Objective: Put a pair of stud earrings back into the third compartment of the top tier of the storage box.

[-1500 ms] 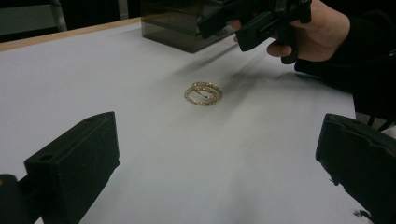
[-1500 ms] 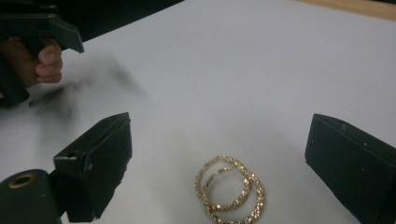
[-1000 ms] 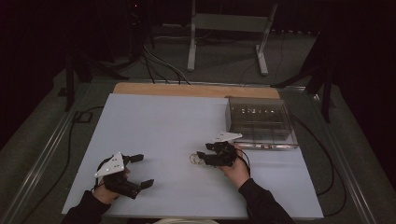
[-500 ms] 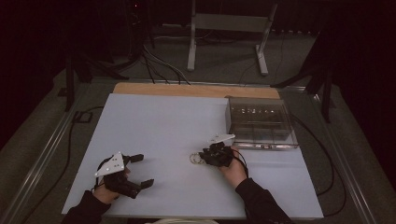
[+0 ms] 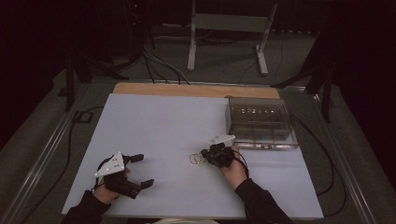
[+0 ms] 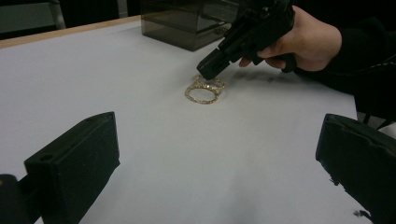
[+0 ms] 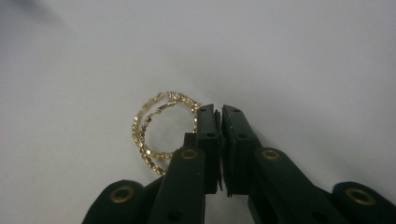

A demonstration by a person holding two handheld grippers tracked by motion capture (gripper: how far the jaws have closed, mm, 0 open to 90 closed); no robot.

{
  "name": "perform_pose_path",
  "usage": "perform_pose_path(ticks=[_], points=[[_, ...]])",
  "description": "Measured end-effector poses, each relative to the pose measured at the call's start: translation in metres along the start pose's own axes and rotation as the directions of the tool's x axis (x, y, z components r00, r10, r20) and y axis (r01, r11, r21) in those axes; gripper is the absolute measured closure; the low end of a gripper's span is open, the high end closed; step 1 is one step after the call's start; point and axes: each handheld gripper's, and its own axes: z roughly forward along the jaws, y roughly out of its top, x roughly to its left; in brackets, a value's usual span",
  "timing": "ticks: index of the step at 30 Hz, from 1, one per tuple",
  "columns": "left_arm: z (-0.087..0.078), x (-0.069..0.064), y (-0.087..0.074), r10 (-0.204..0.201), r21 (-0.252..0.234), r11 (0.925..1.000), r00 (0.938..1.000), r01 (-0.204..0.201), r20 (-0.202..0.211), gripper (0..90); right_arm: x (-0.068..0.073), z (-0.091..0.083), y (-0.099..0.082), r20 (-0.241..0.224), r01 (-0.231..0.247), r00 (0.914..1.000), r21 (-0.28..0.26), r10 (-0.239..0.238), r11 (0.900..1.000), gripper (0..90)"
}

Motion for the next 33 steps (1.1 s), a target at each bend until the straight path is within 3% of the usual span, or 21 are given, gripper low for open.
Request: perform_pose_path(ticks=[13, 22, 33], points=[[0.000, 0.001, -0.001, 0.002, 0.004, 1.0000, 1.0000, -0.002, 0.003, 0.5, -0.005, -0.020, 0.005, -0.019, -0.031, 0.9994, -0.051, 0.030, 0.9982, 87.1], [0.001, 0.001, -0.001, -0.003, 0.002, 1.0000, 1.0000, 0.003, 0.003, 0.5, 0.001, -0.034, 0.012, -0.013, 0.007, 0.9999, -0.085, -0.008, 0.9964, 87.0], [0.001, 0.001, -0.001, -0.005, 0.004, 1.0000, 1.0000, 0.005, 0.003, 0.5, 0.003, -0.045, 0.019, -0.023, 0.021, 0.9995, -0.098, -0.023, 0.9950, 87.0]])
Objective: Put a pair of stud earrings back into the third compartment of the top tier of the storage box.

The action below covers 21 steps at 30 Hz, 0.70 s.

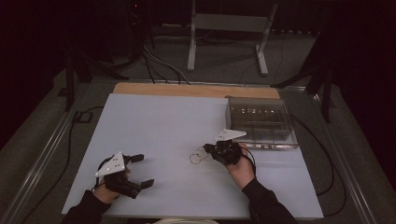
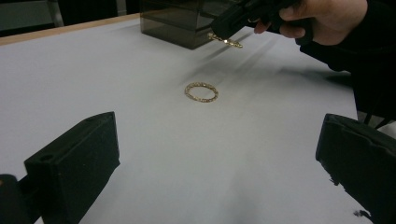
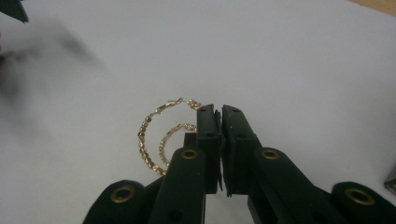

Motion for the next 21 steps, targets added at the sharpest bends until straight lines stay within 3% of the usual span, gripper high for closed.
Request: perform_pose_path(ticks=[11, 21], points=[[0.000, 0.000, 0.000, 0.003, 0.002, 1.0000, 1.0000, -0.003, -0.001, 0.5, -0.005, -0.022, 0.011, 0.013, 0.009, 0.9999, -0.041, -0.009, 0.9991, 87.0], [0.000, 0.000, 0.000, 0.007, 0.005, 1.0000, 1.0000, -0.007, 0.000, 0.5, -0.018, -0.042, 0.018, 0.050, -0.014, 0.9986, -0.086, 0.018, 0.9962, 87.0]])
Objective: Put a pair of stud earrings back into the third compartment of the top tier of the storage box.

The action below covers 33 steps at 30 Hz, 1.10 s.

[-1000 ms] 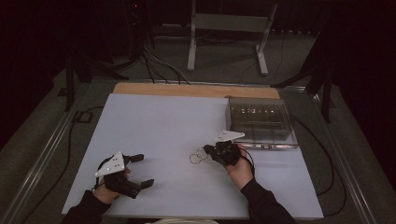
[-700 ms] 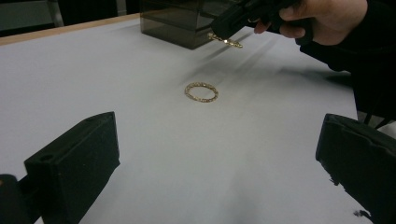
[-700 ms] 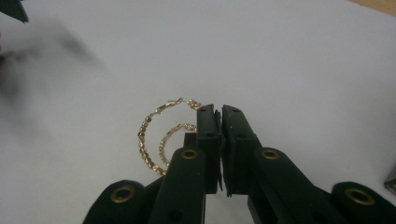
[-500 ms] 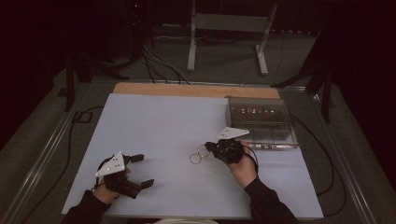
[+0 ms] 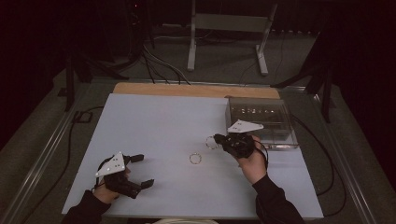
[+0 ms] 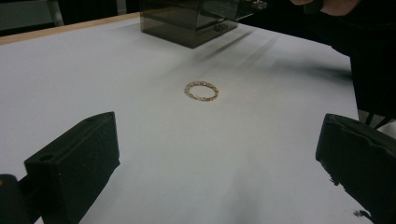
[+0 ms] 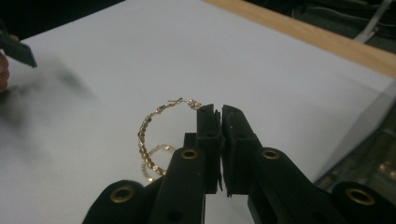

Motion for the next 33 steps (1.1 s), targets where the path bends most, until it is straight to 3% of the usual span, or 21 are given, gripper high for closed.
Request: perform_pose_path(ticks=[9, 17, 23, 33], points=[[0.001, 0.000, 0.000, 0.001, 0.002, 1.0000, 1.0000, -0.001, -0.001, 0.5, -0.017, -0.019, 0.004, 0.049, -0.033, 0.9981, -0.044, 0.036, 0.9985, 86.9], [0.001, 0.000, 0.000, 0.001, 0.001, 1.0000, 1.0000, -0.001, -0.002, 0.5, -0.036, -0.034, 0.003, 0.107, -0.070, 0.9913, -0.069, 0.077, 0.9952, 86.9], [0.001, 0.000, 0.000, -0.001, -0.001, 1.0000, 1.0000, 0.001, -0.001, 0.5, -0.051, -0.045, 0.001, 0.154, -0.100, 0.9817, -0.084, 0.112, 0.9914, 86.8], [0.000, 0.000, 0.000, 0.000, 0.001, 1.0000, 1.0000, 0.000, -0.001, 0.5, -0.074, -0.065, -0.004, 0.235, -0.161, 0.9542, -0.115, 0.185, 0.9801, 86.8]])
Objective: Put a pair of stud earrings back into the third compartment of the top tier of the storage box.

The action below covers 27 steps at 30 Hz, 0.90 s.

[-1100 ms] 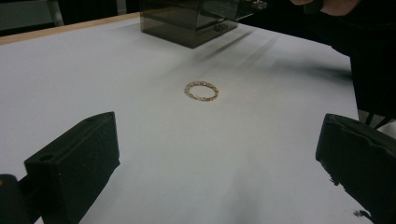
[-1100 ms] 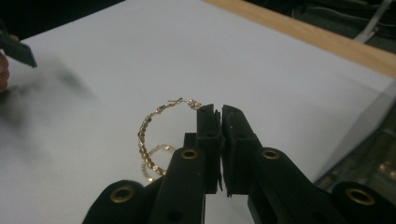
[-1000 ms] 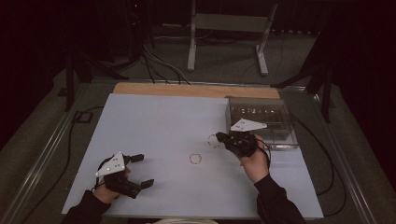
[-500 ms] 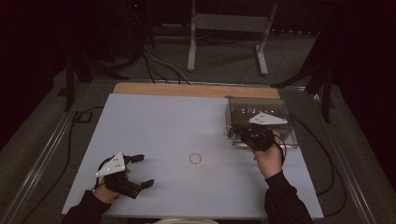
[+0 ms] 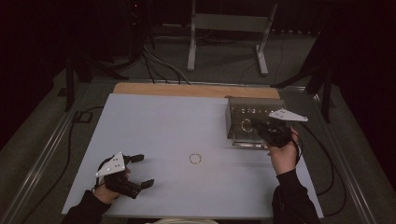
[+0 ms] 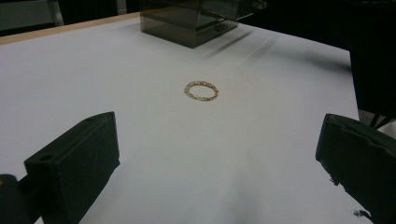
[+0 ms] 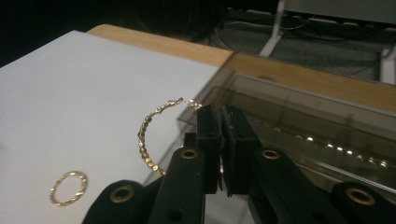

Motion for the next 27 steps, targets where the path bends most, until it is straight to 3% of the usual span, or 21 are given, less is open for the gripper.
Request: perform_pose_path(ticks=[9, 17, 20, 24, 27], points=[[0.000, 0.000, 0.000, -0.001, -0.001, 1.0000, 1.0000, 0.001, 0.000, 0.5, -0.024, -0.012, -0.001, 0.075, -0.034, 0.9966, -0.014, 0.035, 0.9993, 86.7], [0.000, 0.000, 0.000, 0.002, 0.001, 1.0000, 1.0000, -0.002, 0.002, 0.4, -0.053, -0.020, -0.009, 0.152, -0.092, 0.9841, -0.009, 0.092, 0.9957, 86.7], [0.000, 0.000, 0.000, -0.002, -0.001, 1.0000, 1.0000, 0.002, 0.002, 0.5, -0.058, -0.020, -0.010, 0.170, -0.096, 0.9808, -0.006, 0.096, 0.9953, 86.7], [0.000, 0.000, 0.001, -0.001, -0.004, 1.0000, 1.0000, 0.001, 0.002, 0.5, -0.069, -0.020, -0.016, 0.234, -0.106, 0.9669, 0.008, 0.101, 0.9944, 86.6], [0.000, 0.000, 0.000, 0.002, 0.001, 1.0000, 1.0000, -0.002, 0.002, 0.5, -0.073, -0.019, -0.019, 0.243, -0.117, 0.9639, 0.016, 0.110, 0.9930, 86.5]])
